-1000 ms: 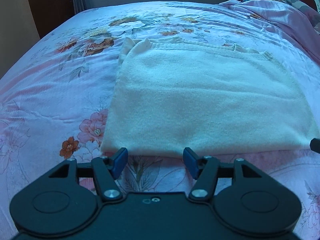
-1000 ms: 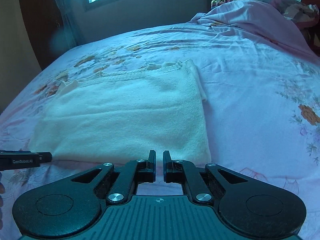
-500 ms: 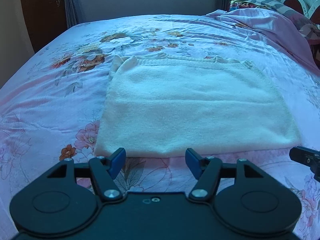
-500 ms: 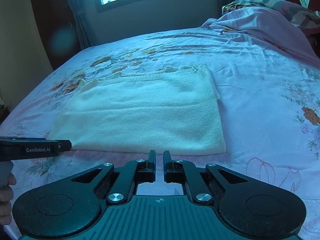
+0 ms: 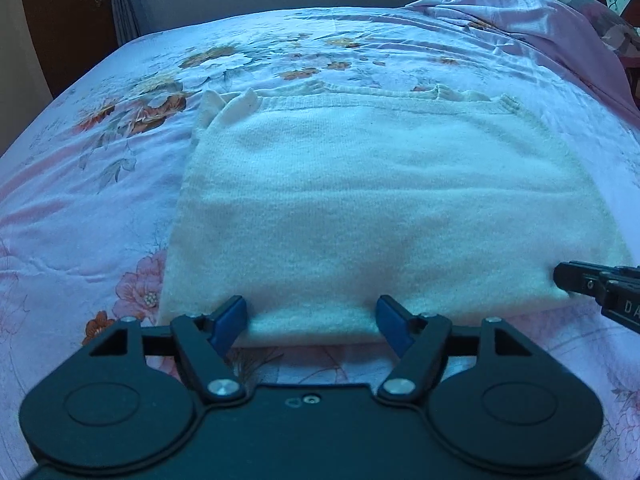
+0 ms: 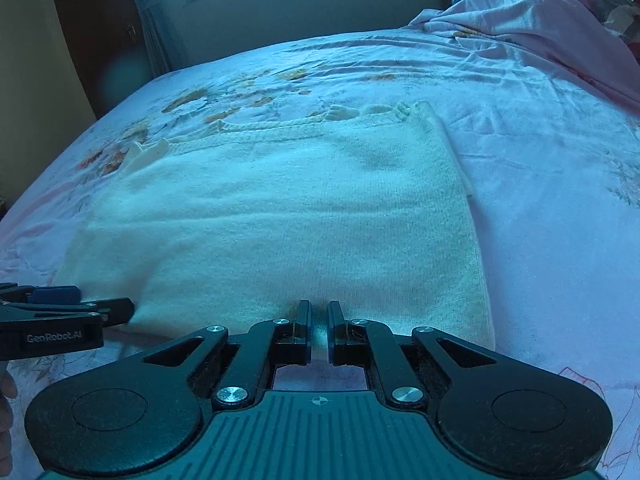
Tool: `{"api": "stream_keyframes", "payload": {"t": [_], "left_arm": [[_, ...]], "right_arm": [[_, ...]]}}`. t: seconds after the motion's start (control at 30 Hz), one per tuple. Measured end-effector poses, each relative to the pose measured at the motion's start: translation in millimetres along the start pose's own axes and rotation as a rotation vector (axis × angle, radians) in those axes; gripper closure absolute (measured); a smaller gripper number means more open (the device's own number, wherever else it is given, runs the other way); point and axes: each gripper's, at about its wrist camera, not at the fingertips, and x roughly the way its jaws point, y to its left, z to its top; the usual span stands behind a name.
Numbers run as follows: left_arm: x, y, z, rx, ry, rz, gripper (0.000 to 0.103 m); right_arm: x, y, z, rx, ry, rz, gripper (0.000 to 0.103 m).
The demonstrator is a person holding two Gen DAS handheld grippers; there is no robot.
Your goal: Fold small clothes
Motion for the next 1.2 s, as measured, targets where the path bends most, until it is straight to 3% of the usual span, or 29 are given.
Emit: {"api": "stream_keyframes", "payload": {"t": [0.2, 0.23, 0.3, 0.33, 0.37, 0.53, 0.57, 0.63, 0.97, 1.07, 1.1, 1.2], "left_arm": [[6, 12, 39, -0.043, -0.038, -0.038, 0.034], [13, 16, 46, -0.058, -0.036, -0.031, 0.034], [32, 24, 61, -0.084, -0.027, -0.012, 0.034], [44, 30, 68, -0.105, -0.012, -0.006, 0.034], [52, 34, 73, -0.122, -0.002, -0.006, 0.034], [82, 48, 105, -0.168, 0.002, -0.002, 0.035], [86, 49, 112, -0.166, -0.004, 0.008, 0.034], [97, 49, 123, -0.159, -0.006, 0.033, 0.034], [141, 66, 150, -0.199, 0.017, 0.095, 0.023], [132, 65, 150, -0.209, 0.025, 0.092, 0.028], [124, 65, 147, -0.209, 0.018, 0.077, 0.033], [100, 64, 131, -0.189, -0.005, 0.053, 0.034]], "right_arm": [[2, -7, 31, -0.024, -0.065, -0.01, 0.096], [8, -9, 39, -0.027, -0.064, -0.013, 0.092], [20, -14, 51, -0.035, -0.072, -0.034, 0.062], [26, -16, 57, -0.043, -0.078, -0.036, 0.043], [31, -17, 62, -0.055, -0.085, -0.036, 0.041], [67, -24, 90, -0.108, -0.076, -0.049, 0.042], [75, -27, 97, -0.102, -0.07, -0.047, 0.05], [90, -34, 110, -0.087, -0.061, -0.053, 0.056], [149, -51, 152, -0.162, -0.033, -0.172, 0.056], [139, -46, 156, -0.128, -0.035, -0.173, 0.056], [127, -41, 153, -0.121, -0.055, -0.14, 0.056], [98, -17, 135, -0.152, -0.075, -0.059, 0.056]]}}
